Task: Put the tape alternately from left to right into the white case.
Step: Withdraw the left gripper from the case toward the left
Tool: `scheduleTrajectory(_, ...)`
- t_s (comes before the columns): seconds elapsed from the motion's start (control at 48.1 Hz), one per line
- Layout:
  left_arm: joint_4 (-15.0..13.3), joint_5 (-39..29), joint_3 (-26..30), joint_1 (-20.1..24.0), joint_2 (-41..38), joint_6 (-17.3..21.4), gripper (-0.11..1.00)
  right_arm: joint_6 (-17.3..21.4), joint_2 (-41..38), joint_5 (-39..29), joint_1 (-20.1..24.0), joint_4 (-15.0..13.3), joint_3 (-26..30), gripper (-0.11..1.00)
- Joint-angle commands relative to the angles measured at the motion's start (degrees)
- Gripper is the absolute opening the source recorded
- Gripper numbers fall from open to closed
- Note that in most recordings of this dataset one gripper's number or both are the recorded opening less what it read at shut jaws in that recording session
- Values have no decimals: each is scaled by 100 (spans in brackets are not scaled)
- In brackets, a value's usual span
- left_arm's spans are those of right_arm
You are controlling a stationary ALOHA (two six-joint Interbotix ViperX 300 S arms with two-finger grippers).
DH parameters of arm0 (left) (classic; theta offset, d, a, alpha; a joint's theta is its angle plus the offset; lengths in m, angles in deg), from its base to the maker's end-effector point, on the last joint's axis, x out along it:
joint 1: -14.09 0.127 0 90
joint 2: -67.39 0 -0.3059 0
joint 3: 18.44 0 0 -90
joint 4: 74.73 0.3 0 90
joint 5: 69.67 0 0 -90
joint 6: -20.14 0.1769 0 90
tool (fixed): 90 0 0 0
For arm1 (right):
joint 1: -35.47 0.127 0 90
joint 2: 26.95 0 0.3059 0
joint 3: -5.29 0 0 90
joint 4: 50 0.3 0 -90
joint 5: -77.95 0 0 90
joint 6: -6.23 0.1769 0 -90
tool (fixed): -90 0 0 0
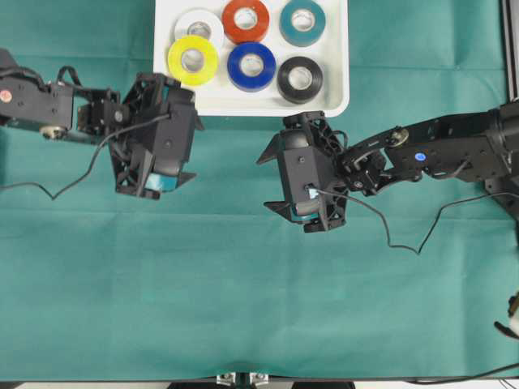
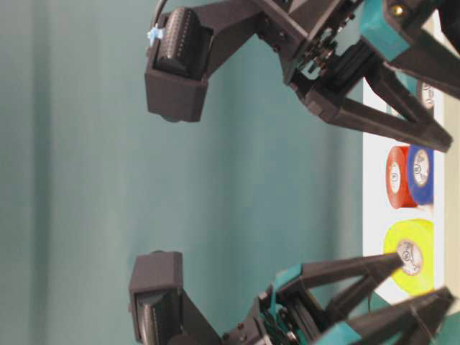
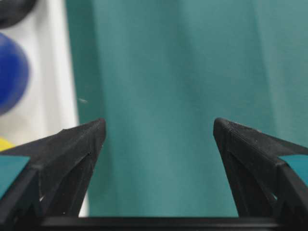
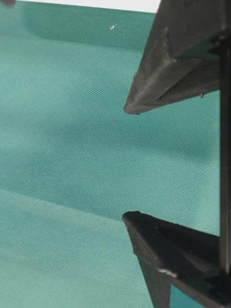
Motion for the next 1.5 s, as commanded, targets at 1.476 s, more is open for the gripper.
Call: scheduleTrajectory(1.476,-18,62,-791,-123,1169,-193,67,9,1494,-457,9,9,-773,88)
